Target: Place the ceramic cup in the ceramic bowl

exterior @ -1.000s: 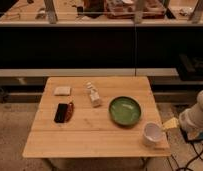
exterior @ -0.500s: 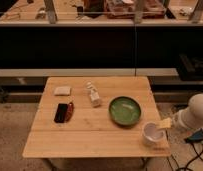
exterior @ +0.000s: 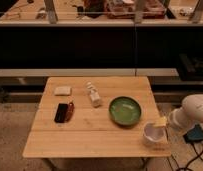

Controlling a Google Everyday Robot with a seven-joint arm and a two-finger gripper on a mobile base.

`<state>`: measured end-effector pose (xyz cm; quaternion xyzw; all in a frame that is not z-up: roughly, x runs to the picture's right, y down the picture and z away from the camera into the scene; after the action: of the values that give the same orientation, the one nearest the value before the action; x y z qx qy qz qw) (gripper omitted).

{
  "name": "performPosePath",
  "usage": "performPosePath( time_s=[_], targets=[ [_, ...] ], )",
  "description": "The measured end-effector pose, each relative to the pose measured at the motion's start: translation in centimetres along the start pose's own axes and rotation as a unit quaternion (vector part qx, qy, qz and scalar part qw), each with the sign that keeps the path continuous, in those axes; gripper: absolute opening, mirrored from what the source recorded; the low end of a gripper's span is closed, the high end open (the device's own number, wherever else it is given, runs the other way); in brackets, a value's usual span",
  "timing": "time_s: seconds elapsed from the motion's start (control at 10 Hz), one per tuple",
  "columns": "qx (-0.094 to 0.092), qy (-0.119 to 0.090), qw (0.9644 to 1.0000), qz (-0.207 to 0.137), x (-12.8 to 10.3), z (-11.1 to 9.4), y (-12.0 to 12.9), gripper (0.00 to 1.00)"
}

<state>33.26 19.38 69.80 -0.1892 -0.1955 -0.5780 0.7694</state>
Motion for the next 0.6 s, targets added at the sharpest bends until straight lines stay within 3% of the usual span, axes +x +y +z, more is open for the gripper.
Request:
performPosePath(
  time_s=[0.3, 0.6],
  targets=[
    [0.003, -0.011, 0.9999, -0.002, 0.3, 2.5, 0.5, 0.74],
    [-0.003, -0.036, 0.999, -0.026, -0.1, 7.0, 0.8, 0.74]
  ],
)
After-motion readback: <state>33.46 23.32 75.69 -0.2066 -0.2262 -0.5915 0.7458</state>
